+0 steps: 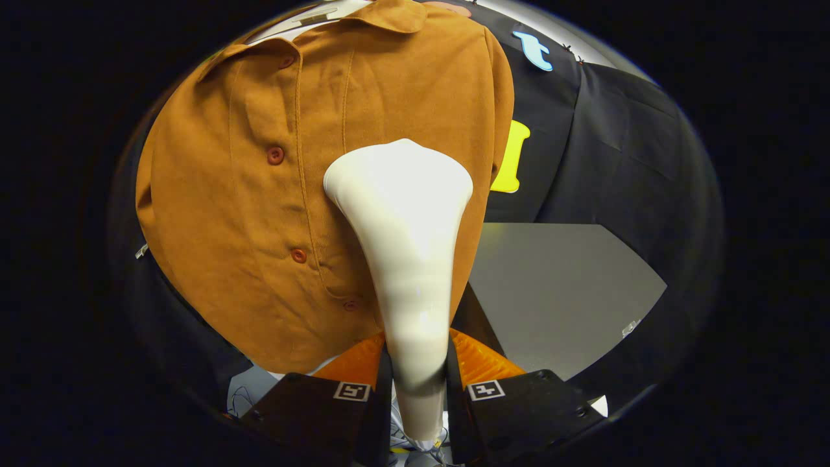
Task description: Iron the clothes twice with a garment steamer, once on the left side and once on the right side.
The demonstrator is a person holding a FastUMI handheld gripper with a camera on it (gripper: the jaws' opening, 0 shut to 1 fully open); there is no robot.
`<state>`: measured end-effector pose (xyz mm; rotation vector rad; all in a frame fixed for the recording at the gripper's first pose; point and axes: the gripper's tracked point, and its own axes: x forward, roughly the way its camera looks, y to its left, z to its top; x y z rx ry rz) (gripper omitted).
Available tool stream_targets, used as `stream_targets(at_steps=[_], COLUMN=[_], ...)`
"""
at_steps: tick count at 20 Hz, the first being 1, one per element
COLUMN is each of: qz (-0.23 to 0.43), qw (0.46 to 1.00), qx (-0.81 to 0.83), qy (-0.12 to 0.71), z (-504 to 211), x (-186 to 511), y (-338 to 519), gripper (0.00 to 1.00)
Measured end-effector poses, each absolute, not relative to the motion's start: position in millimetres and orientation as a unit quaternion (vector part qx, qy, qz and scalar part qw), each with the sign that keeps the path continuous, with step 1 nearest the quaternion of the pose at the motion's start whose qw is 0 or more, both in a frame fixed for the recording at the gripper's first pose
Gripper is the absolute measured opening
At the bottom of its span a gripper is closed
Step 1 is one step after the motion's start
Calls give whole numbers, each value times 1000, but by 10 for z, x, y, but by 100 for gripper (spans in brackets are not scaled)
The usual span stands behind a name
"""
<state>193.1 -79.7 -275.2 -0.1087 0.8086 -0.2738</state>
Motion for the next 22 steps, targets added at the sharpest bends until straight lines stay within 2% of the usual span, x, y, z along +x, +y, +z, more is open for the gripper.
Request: stream_targets(at_steps=[15,22], qz=[-150,-148], qw=[865,893], qx=[-62,-59], qy=[475,421], z=[-3404,-2787], x=[1395,1397], y=[-871,-766], gripper=[39,40])
